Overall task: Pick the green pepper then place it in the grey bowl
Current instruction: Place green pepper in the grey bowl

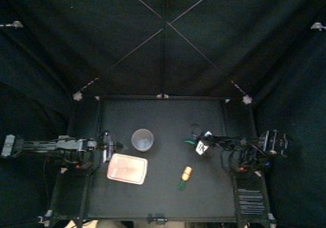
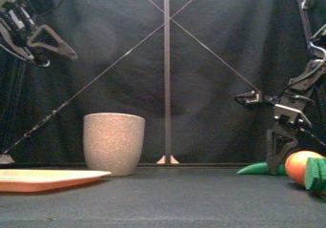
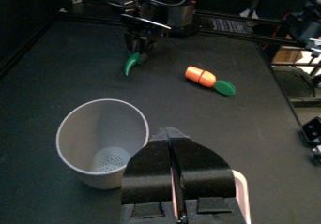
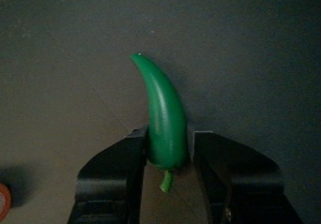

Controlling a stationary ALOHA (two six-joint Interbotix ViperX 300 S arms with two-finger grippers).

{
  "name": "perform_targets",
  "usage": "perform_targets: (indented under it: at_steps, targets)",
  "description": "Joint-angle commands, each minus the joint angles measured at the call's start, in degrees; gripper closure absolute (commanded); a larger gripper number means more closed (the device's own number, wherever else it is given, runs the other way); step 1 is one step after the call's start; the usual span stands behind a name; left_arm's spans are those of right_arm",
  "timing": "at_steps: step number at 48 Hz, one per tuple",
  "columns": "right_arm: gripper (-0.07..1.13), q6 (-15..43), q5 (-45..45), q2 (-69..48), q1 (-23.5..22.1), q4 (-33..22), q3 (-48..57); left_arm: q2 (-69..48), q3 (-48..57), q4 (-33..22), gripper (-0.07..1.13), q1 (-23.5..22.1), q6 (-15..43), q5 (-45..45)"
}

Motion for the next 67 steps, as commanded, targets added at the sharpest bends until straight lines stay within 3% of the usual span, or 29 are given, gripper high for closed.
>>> perform_targets:
  at_steps: [1, 18, 29, 54, 67]
  targets:
    - [0.43, -0.18, 0.35, -1.05, 1.32, 0.26, -1.67, 0.0, -0.62, -0.09, 1.04, -0.18, 0.09, -0.53]
    - [0.43, -0.44, 0.62, -8.61, 9.49, -0.53, -13.1, 0.0, -0.18, -0.09, 1.04, -0.09, 0.09, -0.53]
    - [0.43, -0.44, -5.45, -6.06, 14.24, -2.64, -23.47, 0.0, 0.09, 0.09, 1.04, 0.18, 0.18, -1.32]
    - [0.43, -0.35, -6.86, 18.9, 12.3, -5.01, -45.53, 0.0, 1.05, 0.44, 1.04, 0.97, 0.09, -1.32]
    - [0.39, -0.44, -3.34, 23.82, 11.51, -5.98, -51.42, 0.0, 2.02, 0.44, 1.04, 0.97, 0.09, -1.32]
